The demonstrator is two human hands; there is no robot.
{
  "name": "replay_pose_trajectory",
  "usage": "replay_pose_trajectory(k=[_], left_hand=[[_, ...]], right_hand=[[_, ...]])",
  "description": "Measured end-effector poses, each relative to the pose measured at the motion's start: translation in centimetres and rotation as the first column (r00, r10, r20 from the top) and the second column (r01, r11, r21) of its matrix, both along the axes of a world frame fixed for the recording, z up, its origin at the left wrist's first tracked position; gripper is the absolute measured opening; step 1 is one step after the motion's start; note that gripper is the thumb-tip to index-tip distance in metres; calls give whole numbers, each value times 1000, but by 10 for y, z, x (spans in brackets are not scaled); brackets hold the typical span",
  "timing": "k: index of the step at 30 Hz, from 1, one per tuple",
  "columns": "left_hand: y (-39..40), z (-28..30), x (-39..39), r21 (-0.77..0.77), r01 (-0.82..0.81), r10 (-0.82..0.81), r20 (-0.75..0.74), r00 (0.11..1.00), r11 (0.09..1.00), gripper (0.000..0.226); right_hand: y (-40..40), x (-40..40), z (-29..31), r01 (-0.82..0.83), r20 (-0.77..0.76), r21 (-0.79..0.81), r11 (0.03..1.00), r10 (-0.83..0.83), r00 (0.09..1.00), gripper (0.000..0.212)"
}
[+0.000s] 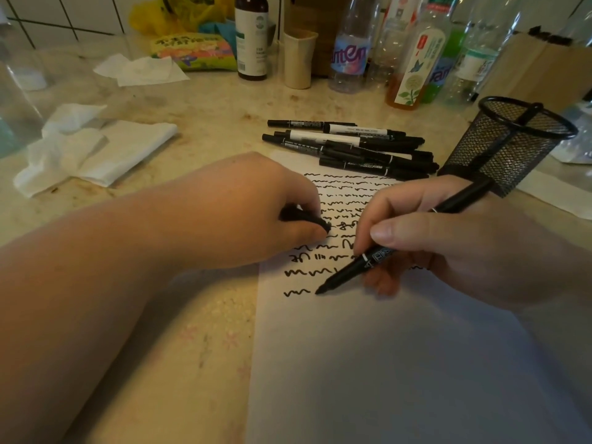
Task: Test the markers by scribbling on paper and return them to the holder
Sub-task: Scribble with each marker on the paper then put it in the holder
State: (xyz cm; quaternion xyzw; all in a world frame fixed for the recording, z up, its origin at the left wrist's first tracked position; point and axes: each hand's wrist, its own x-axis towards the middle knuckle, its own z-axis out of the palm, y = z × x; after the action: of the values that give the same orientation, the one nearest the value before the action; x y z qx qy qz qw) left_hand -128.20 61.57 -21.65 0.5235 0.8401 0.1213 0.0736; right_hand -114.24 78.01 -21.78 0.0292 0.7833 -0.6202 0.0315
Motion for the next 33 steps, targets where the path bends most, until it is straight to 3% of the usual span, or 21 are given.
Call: replay_pose_trajectory(k=[6,23,33], left_hand=[[1,-1,-1,6,8,-8,2,1000,1000,43],[0,-2,-2,21,-1,0,36,999,1000,27],[-2,2,-2,19,-15,15,22,1000,1000,57]], right_hand=[[-2,-1,1,30,-9,8,1000,-29,1000,11],[-2,-2,2,109,-3,55,993,-109,994,19],[6,0,1,152,-18,91,984,-151,988,19]])
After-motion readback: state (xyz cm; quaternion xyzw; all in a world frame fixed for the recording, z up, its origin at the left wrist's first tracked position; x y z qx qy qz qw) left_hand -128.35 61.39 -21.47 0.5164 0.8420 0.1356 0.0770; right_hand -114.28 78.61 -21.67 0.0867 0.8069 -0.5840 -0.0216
